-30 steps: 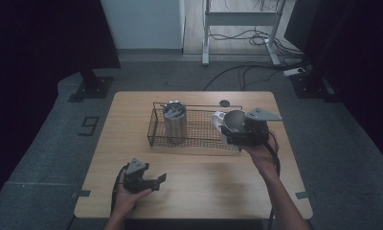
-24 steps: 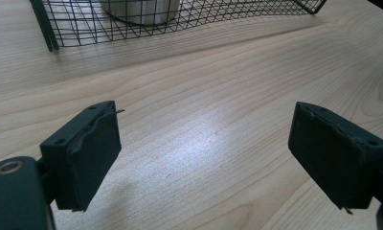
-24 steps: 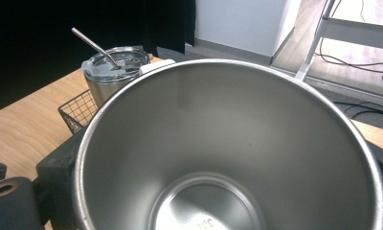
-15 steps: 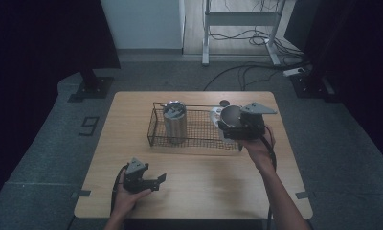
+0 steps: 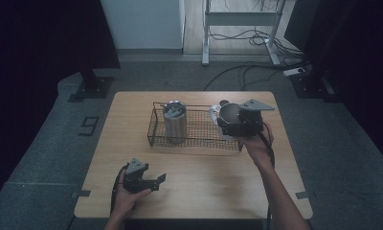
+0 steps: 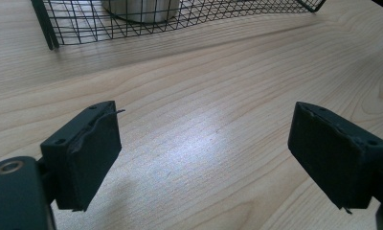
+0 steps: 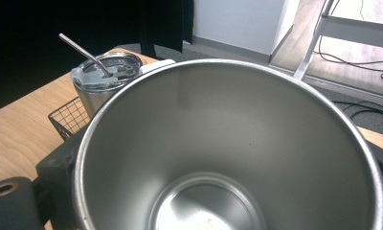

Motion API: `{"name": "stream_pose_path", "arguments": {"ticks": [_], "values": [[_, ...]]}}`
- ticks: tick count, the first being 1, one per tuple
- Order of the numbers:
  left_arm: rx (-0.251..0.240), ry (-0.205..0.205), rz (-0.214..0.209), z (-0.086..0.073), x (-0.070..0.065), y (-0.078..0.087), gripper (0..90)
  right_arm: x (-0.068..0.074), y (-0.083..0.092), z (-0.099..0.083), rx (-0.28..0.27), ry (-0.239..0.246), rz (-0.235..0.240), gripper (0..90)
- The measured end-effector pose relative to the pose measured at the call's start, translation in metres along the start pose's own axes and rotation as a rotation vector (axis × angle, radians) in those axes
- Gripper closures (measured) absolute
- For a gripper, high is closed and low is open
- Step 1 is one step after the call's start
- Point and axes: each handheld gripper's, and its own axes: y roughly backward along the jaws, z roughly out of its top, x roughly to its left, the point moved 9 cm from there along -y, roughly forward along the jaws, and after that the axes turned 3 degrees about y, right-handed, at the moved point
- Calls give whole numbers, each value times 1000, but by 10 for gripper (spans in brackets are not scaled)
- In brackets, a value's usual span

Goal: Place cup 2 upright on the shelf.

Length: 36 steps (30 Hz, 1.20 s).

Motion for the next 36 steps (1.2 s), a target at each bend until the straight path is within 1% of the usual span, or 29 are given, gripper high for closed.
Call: {"name": "stream_pose_path", "arguments": {"ticks": [10,17,21,33,36], "values": [[-1,3,-2,0,0,0,111,-3,-7,2,8,-9,-5,65],[-10,7,4,1,1,1,121,-5,-14,3,11,-4,-5,65],[-9,7,4,1,2,2,121,-8,-20,3,17,-3,-13,65],[-1,8,2,0,2,0,122,-17,-33,1,28,-23,-17,65],[-1,9,1,0,2,0,122,-19,-36,1,28,-36,-15,65]]}}
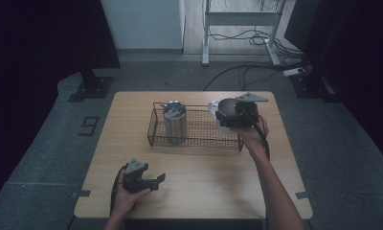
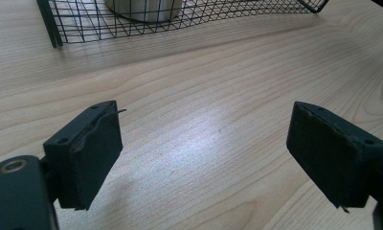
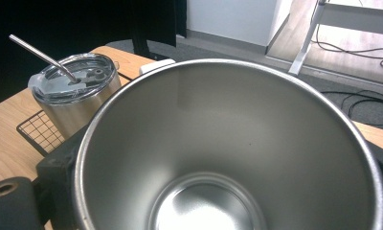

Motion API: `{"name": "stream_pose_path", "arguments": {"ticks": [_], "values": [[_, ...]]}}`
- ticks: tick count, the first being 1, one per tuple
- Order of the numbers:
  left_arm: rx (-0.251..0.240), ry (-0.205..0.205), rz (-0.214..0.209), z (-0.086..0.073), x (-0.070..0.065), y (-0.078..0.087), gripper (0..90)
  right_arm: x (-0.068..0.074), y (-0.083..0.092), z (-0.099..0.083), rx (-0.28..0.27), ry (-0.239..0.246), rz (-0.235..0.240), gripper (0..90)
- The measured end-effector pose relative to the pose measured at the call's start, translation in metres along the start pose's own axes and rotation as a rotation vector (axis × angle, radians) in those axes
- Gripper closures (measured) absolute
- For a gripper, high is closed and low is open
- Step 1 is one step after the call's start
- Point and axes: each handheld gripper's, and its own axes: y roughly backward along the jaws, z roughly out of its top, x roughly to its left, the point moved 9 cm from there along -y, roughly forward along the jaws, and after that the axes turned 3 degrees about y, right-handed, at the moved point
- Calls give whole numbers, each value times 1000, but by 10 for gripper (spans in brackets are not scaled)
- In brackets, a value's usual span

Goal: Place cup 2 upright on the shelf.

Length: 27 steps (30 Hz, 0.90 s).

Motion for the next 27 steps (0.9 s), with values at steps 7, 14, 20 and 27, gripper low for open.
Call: {"name": "stream_pose_path", "arguments": {"ticks": [7,14,20,27], "values": [[2,1,1,-1,0,-1,122,-5,-7,-2,7,-8,-4,65],[7,-1,-2,-1,0,-2,122,-9,-13,-5,18,-8,-12,65],[13,-1,-3,-3,0,-3,123,-12,-18,-6,25,-10,-15,65],[14,-1,-3,-3,-1,-4,124,-14,-25,-7,41,-4,-19,65]]}}
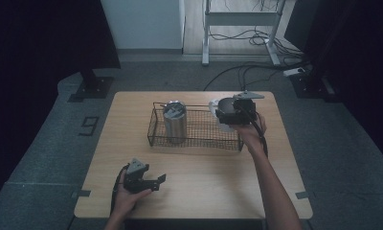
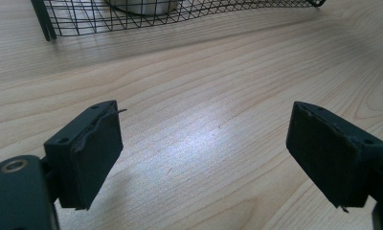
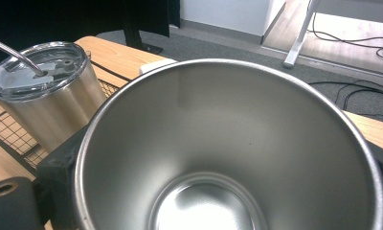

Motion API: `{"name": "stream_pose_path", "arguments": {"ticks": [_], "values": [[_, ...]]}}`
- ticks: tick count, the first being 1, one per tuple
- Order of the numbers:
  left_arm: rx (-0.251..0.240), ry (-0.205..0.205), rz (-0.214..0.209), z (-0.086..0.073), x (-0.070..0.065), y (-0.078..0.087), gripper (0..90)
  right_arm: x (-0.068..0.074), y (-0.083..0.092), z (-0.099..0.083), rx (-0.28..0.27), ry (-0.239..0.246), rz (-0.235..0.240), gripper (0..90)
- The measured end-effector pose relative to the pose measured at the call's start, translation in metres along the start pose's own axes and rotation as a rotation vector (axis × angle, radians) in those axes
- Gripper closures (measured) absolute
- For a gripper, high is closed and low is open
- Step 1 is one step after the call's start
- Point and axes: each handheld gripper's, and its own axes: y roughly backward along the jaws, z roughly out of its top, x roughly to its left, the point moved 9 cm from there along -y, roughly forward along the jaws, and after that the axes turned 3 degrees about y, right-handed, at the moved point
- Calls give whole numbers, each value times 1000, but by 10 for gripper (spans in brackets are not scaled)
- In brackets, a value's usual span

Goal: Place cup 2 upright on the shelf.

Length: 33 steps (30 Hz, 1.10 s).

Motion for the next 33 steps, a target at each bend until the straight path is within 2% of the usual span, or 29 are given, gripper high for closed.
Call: {"name": "stream_pose_path", "arguments": {"ticks": [21,33], "values": [[7,3,-1,-2,1,-1,127,-5,-21,-6,34,-3,-17,65],[13,1,-1,-3,1,-2,130,-8,-35,-20,65,-17,-16,65]]}}
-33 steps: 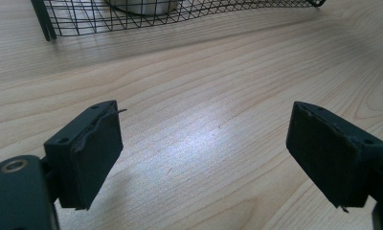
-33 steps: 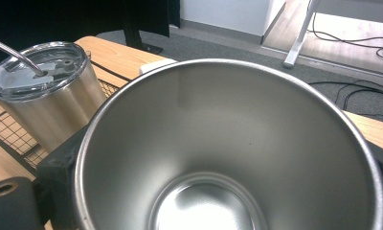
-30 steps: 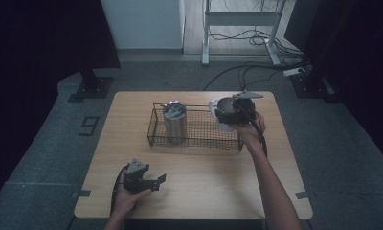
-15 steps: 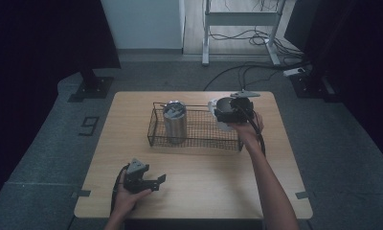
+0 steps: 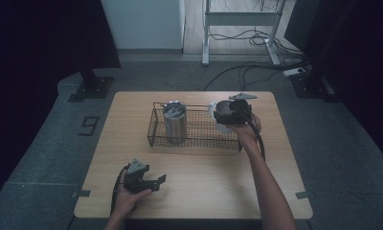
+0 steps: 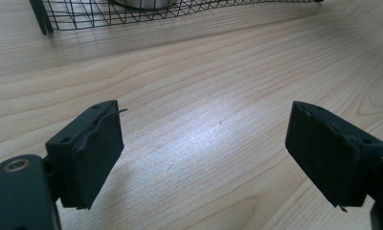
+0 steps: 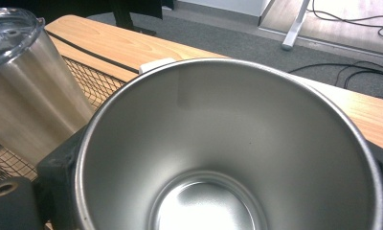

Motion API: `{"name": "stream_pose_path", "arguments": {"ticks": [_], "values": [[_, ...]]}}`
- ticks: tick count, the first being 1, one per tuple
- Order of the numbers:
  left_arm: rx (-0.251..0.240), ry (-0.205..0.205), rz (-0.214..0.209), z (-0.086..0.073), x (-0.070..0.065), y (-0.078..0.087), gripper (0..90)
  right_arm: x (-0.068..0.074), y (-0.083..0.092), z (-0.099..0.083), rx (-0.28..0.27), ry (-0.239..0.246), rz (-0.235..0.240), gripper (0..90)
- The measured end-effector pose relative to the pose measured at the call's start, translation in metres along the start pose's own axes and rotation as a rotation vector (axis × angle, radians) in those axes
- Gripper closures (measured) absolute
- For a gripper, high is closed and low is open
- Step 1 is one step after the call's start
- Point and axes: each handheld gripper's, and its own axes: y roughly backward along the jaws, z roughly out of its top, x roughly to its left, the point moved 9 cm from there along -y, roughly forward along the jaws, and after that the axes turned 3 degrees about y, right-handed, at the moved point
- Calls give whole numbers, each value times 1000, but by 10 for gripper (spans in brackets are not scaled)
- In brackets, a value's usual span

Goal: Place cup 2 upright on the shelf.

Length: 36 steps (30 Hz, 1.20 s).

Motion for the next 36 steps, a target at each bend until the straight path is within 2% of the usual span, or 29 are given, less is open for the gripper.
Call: {"name": "stream_pose_path", "arguments": {"ticks": [23,36], "values": [[8,-10,-14,-1,-3,-2,131,2,-17,-19,38,1,6,65],[16,-16,-8,-3,-3,-3,132,1,-25,-27,65,0,6,64]]}}
